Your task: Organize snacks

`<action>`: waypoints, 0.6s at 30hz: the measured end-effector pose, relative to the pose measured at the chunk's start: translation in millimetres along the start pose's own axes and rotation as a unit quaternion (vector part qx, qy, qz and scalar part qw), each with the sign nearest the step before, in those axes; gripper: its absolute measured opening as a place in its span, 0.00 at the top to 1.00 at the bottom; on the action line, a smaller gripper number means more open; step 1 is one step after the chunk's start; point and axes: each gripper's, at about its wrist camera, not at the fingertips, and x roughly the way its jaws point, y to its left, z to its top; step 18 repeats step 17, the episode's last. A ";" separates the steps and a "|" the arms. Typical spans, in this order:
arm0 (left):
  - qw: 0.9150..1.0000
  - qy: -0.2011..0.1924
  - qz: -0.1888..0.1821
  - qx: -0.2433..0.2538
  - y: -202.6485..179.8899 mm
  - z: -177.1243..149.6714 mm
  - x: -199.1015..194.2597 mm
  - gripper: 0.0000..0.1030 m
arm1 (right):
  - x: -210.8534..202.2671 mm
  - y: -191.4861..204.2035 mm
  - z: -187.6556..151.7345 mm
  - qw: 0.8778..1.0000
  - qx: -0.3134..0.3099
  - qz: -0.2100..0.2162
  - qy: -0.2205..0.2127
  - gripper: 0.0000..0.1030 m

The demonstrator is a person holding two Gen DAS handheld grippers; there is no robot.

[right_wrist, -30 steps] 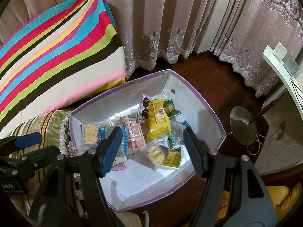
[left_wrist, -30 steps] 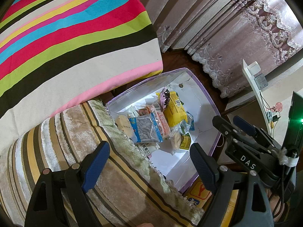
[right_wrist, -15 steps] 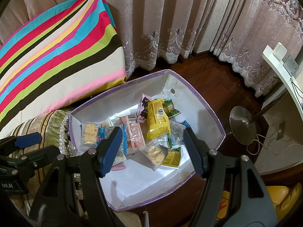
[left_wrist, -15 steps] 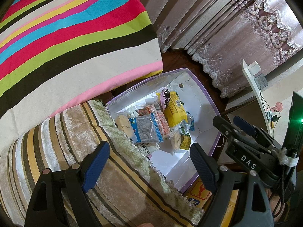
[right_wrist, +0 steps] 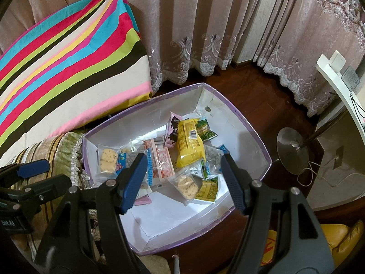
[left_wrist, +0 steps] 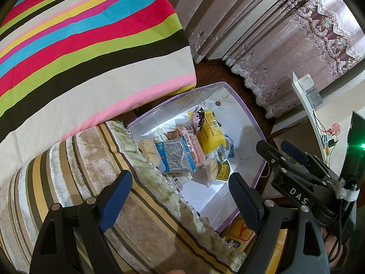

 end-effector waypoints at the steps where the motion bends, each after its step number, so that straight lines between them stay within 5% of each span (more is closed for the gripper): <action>1: 1.000 0.000 0.000 0.000 -0.1 0.0 0.2 0.16 | 0.2 -0.1 0.3 1.000 0.000 0.000 0.000 0.32; 18: 1.000 0.000 0.002 0.004 0.8 0.0 0.1 0.16 | -4.5 -0.8 -9.8 1.000 0.008 -0.005 0.005 0.32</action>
